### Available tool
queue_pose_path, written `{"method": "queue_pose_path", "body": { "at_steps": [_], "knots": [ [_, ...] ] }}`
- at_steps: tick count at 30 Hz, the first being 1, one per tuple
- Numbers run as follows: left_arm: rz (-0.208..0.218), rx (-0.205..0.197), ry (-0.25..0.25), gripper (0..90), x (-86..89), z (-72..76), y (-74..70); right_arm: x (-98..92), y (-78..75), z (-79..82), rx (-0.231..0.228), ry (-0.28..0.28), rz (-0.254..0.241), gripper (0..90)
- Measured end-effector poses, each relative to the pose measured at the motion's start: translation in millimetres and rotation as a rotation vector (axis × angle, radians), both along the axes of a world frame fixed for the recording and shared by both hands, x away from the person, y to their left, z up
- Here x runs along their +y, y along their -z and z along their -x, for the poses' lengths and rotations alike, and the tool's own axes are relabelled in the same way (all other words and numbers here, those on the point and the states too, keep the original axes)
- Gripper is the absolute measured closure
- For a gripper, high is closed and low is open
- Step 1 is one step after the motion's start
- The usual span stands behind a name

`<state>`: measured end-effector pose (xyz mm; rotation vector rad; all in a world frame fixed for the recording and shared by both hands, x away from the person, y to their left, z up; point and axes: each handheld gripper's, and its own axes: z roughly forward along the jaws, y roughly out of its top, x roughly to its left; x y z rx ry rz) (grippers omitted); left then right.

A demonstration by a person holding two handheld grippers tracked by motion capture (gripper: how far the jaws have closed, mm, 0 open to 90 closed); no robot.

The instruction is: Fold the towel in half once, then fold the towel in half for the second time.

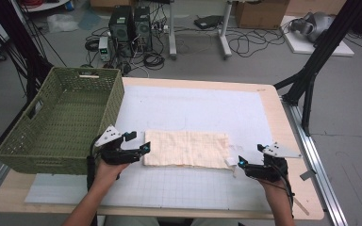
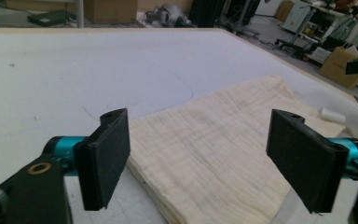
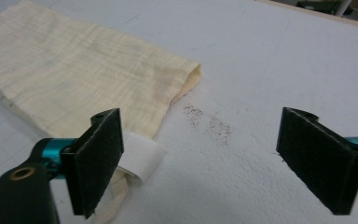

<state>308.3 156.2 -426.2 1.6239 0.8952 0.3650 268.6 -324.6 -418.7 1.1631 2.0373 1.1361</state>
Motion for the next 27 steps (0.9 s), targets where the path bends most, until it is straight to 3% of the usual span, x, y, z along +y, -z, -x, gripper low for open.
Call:
{"method": "queue_pose_path", "body": {
  "at_steps": [4, 6, 16, 21, 27],
  "knots": [
    [-0.008, -0.009, 0.018, 19.5, -1.3, 3.3, -0.6, 3.2, -2.1, -1.4, -0.031, 0.018, 0.006, 11.5],
    [-0.024, -0.007, 0.023, 19.5, -2.3, 4.6, 0.1, 5.1, -1.2, -4.9, -0.028, 0.023, 0.000, 11.4],
    [-0.015, 0.013, 0.013, 19.6, 1.0, 4.7, 1.0, 7.6, 2.7, -11.1, -0.007, 0.012, 0.034, 11.4],
    [-0.023, 0.022, 0.029, 20.2, -1.1, 3.5, 3.2, 2.2, 2.7, -9.5, -0.003, 0.030, 0.020, 11.4],
    [-0.023, 0.032, 0.013, 20.2, 1.0, 2.5, 3.8, 2.0, 2.8, -10.6, -0.005, 0.034, 0.011, 11.4]
  ]
}}
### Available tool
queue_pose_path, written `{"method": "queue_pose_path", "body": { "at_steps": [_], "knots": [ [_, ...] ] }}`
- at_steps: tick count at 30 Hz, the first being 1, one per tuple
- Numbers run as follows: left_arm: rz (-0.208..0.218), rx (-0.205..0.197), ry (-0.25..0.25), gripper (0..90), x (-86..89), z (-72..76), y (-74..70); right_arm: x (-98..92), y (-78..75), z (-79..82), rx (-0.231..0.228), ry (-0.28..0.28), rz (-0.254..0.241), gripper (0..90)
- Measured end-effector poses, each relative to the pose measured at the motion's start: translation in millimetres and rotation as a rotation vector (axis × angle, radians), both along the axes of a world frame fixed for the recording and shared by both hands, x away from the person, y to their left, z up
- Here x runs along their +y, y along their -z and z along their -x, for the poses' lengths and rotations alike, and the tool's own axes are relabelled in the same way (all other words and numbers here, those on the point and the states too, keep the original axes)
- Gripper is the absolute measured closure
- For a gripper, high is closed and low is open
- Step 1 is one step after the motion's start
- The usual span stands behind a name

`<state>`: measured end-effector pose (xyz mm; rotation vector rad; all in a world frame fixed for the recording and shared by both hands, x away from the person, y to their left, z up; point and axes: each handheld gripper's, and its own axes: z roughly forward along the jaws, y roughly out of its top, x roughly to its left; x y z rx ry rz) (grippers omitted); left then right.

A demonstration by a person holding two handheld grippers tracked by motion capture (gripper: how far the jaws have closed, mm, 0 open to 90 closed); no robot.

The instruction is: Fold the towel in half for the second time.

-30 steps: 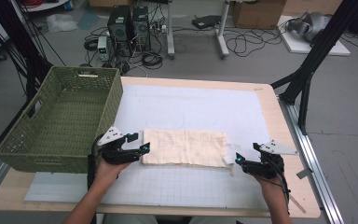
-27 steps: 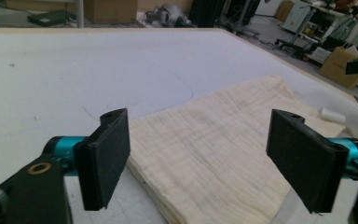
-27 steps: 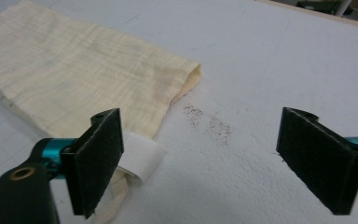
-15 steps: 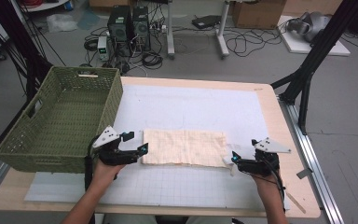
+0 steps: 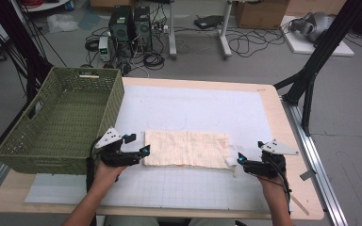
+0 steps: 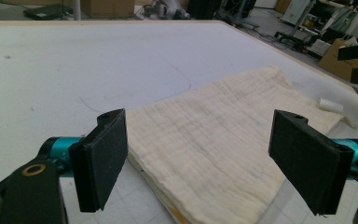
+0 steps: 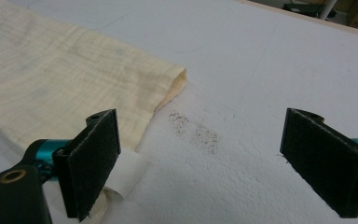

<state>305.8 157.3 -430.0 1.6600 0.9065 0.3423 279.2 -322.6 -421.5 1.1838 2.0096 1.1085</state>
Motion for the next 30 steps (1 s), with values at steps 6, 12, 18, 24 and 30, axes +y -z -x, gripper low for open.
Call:
{"method": "queue_pose_path", "body": {
  "at_steps": [6, 12, 18, 24, 30],
  "knots": [
    [-0.007, 0.017, -0.019, 20.7, 0.0, -2.1, 1.2, 1.9, 0.8, -1.0, 0.002, -0.006, 0.005, 11.4],
    [-0.011, 0.030, -0.044, 20.3, -0.8, -4.2, 2.0, 2.7, 1.2, 0.1, 0.007, -0.007, 0.007, 11.4],
    [-0.039, 0.028, -0.059, 20.8, -2.4, -6.8, 1.0, 4.8, 1.5, 0.1, 0.012, -0.025, 0.021, 11.4],
    [-0.089, 0.034, -0.075, 24.0, -5.6, -13.8, 0.8, 4.3, 2.4, 0.3, 0.016, -0.031, 0.020, 11.4],
    [-0.111, 0.046, -0.068, 27.5, -11.0, -22.1, 1.3, 5.1, 4.0, -2.0, 0.023, -0.040, 0.018, 11.4]
  ]
}}
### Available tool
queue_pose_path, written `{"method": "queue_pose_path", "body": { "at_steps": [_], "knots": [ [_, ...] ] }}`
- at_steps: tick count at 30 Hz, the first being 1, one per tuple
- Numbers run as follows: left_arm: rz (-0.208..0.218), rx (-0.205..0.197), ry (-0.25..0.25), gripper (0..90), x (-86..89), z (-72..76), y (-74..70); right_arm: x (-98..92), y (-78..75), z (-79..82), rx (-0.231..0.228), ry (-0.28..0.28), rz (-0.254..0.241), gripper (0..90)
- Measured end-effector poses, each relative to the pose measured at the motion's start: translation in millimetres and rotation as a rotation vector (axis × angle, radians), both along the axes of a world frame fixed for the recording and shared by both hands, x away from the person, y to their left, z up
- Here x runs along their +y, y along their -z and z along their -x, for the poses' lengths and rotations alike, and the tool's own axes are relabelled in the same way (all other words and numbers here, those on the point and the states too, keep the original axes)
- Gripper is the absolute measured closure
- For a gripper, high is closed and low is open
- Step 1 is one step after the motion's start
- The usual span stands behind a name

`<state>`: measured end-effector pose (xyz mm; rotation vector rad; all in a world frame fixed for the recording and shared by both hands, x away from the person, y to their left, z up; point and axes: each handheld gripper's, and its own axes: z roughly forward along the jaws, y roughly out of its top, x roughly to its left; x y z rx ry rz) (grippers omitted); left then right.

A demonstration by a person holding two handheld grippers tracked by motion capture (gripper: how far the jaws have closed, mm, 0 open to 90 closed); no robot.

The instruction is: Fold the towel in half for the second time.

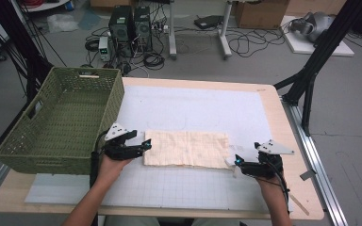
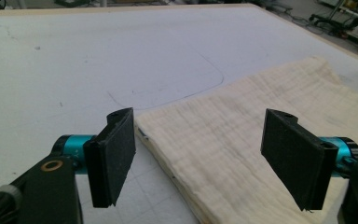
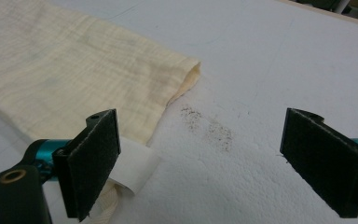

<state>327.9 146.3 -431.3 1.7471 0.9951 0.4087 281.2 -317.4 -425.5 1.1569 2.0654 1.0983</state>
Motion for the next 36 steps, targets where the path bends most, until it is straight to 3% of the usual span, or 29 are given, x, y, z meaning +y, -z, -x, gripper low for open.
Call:
{"method": "queue_pose_path", "body": {
  "at_steps": [3, 6, 8, 11, 13, 18, 24, 26, 28, 32, 36],
  "knots": [
    [0.008, 0.020, 0.005, 29.4, -5.5, -9.8, -3.2, 0.9, 1.1, -0.6, 0.006, -0.001, -0.003, 11.4],
    [0.010, 0.015, -0.006, 29.3, -8.7, -22.6, -7.4, 0.9, 1.0, -1.0, 0.008, -0.001, 0.001, 11.4],
    [-0.011, 0.018, -0.016, 29.3, -9.8, -31.5, -7.9, 0.4, 1.6, -1.7, 0.007, -0.003, 0.000, 11.4],
    [-0.032, 0.055, -0.045, 29.2, -12.1, -43.4, -7.2, -0.1, 3.1, -2.8, 0.017, -0.003, 0.002, 11.4],
    [-0.033, 0.051, -0.055, 29.9, -12.5, -49.0, -3.5, 0.0, 3.9, -3.0, 0.018, -0.006, 0.002, 11.4],
    [-0.086, 0.123, -0.077, 33.6, -13.8, -58.7, 11.7, 0.9, 3.8, -2.6, 0.021, -0.007, 0.001, 11.4],
    [-0.160, 0.151, -0.054, 55.5, -18.4, -59.4, 17.9, 1.9, 4.5, -2.9, 0.028, -0.010, 0.001, 11.4],
    [-0.194, 0.139, -0.054, 62.4, -20.1, -58.9, 19.0, 2.3, 4.5, -3.1, 0.025, -0.011, -0.002, 11.4],
    [-0.194, 0.135, -0.043, 78.0, -19.4, -58.6, 19.1, 2.5, 4.5, -2.9, 0.028, -0.008, -0.005, 11.4],
    [-0.204, 0.119, -0.032, 84.0, -20.3, -56.9, 19.9, 3.2, 5.0, -3.1, 0.033, -0.006, -0.012, 11.4],
    [-0.176, 0.133, -0.031, 84.1, -18.0, -57.9, 20.5, 5.6, 2.9, -9.6, 0.050, 0.016, -0.018, 11.4]
  ]
}}
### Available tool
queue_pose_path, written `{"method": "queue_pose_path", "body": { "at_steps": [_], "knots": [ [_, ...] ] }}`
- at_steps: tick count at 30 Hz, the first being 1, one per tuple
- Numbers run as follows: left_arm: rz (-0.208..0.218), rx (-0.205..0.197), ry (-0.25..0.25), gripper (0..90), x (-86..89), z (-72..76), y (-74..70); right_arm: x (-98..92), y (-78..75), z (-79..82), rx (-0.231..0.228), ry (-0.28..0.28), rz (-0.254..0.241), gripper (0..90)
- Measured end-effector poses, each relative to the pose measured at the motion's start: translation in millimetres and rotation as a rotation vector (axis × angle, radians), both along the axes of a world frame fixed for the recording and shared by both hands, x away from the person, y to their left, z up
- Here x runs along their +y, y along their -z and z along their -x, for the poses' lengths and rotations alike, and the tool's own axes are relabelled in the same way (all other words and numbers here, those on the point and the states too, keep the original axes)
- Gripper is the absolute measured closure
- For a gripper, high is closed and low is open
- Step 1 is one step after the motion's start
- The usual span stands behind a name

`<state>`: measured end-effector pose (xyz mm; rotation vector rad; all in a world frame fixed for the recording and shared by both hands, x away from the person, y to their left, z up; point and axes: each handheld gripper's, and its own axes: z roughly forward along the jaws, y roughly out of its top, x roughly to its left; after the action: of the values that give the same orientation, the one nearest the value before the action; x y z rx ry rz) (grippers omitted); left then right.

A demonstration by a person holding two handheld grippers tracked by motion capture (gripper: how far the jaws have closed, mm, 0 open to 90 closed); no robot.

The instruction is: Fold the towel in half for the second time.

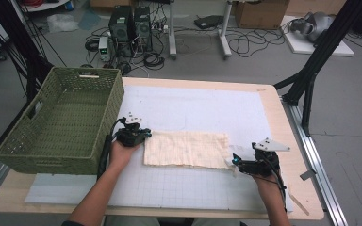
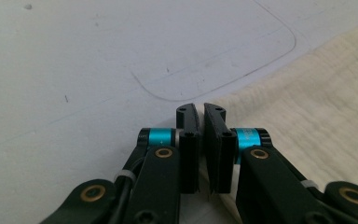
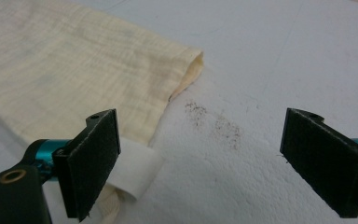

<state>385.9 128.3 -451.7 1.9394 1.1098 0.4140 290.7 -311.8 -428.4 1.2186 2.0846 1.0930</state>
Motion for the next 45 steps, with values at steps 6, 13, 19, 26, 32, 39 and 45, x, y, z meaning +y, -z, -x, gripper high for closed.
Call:
{"method": "queue_pose_path", "body": {
  "at_steps": [6, 13, 19, 26, 32, 39, 45],
  "knots": [
    [0.023, 0.011, -0.005, 83.1, 1.9, -1.0, 0.6, 6.4, -8.7, -21.9, 0.025, 0.004, -0.075, 11.5],
    [0.027, 0.017, -0.006, 83.2, 2.7, -1.4, 0.8, 25.0, -4.8, -63.4, 0.110, -0.037, -0.022, 30.3],
    [0.043, 0.025, -0.011, 83.2, 3.5, -1.7, 1.2, 44.7, -4.7, -91.3, 0.138, -0.065, 0.036, 47.9],
    [0.056, 0.034, -0.009, 83.3, 4.8, -2.1, 1.3, 53.3, 8.9, -99.1, 0.208, -0.104, 0.110, 54.3],
    [0.065, 0.038, -0.007, 83.5, 6.0, -2.0, 1.2, 49.2, 10.7, -101.2, 0.216, -0.133, 0.074, 69.3],
    [0.100, 0.041, -0.010, 85.0, 10.3, -2.4, 1.0, 54.6, 9.7, -97.0, 0.194, -0.131, 0.106, 83.9],
    [0.139, -0.020, -0.003, 85.7, 13.2, 0.4, -7.1, 51.7, 7.0, -95.3, 0.132, -0.103, 0.124, 84.4]
  ]
}}
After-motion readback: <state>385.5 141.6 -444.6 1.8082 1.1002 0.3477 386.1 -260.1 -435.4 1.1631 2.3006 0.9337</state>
